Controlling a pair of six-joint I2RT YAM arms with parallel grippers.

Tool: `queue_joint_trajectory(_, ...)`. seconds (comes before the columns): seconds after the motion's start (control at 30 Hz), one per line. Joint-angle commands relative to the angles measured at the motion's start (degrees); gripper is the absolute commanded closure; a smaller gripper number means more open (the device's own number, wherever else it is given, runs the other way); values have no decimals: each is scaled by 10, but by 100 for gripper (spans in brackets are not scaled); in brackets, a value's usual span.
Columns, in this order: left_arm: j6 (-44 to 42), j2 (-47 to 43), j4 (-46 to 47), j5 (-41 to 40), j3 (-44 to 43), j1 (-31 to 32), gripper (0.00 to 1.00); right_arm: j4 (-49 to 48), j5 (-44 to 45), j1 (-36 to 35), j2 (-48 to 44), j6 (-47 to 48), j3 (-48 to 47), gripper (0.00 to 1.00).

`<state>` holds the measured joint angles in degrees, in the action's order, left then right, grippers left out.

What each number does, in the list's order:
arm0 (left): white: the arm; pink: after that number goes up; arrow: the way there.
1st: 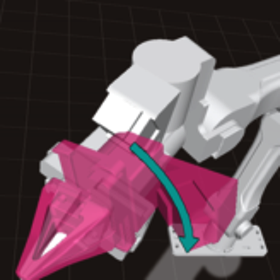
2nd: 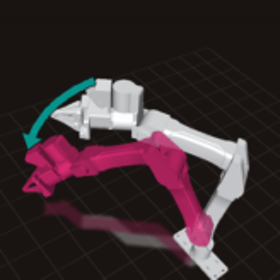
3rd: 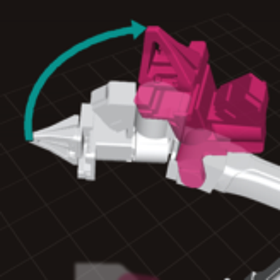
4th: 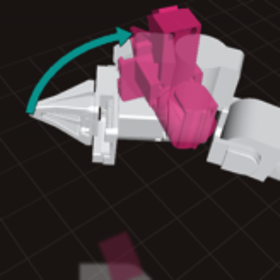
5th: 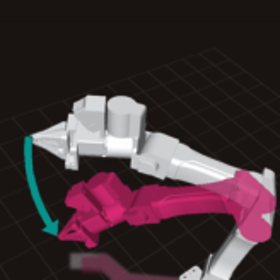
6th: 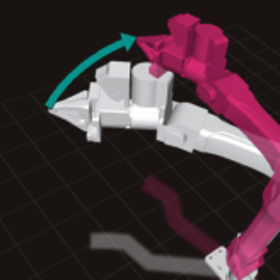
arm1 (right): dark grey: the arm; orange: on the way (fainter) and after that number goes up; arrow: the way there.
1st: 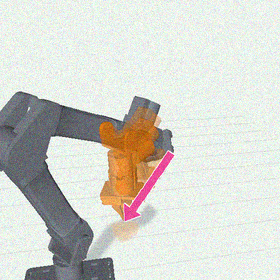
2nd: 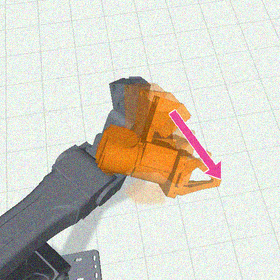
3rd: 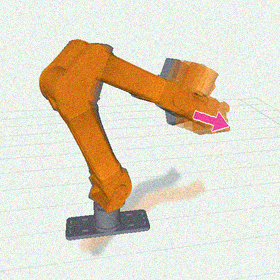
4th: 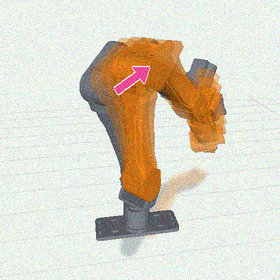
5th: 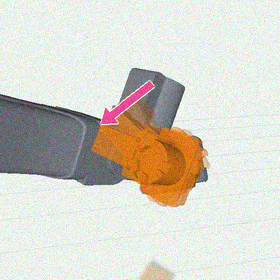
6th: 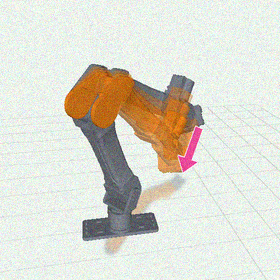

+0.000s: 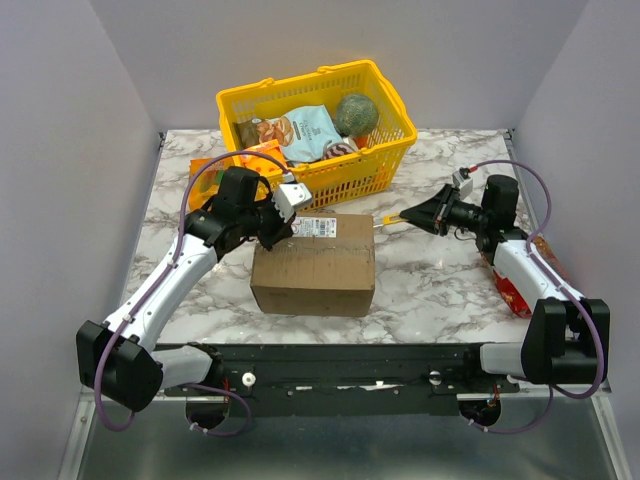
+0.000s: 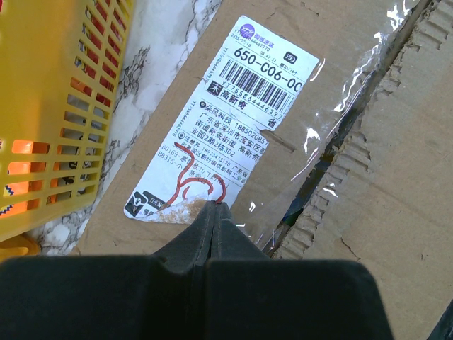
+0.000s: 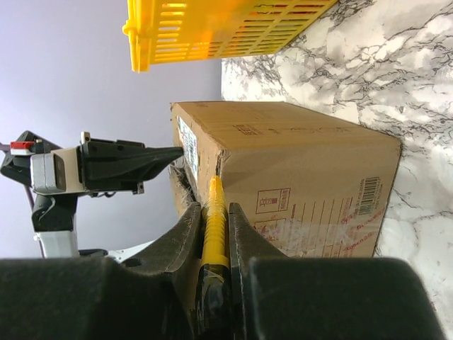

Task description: Unpack the express box

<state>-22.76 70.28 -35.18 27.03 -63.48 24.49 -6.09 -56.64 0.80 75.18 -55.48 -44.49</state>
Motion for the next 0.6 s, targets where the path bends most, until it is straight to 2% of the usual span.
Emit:
queue_joint_trajectory(0.0, 0, 8, -38, -11, 27, -1, 100, -18, -11, -3, 3, -9, 14, 99)
queue_joint_trajectory(0.4, 25, 22, -9, -3, 34, 1, 100, -81, -60, -5, 9, -61, 45, 100)
queue_joint_trajectory(0.57, 32, 23, -1, -3, 37, 6, 100, -34, -66, -7, 8, -72, 40, 100)
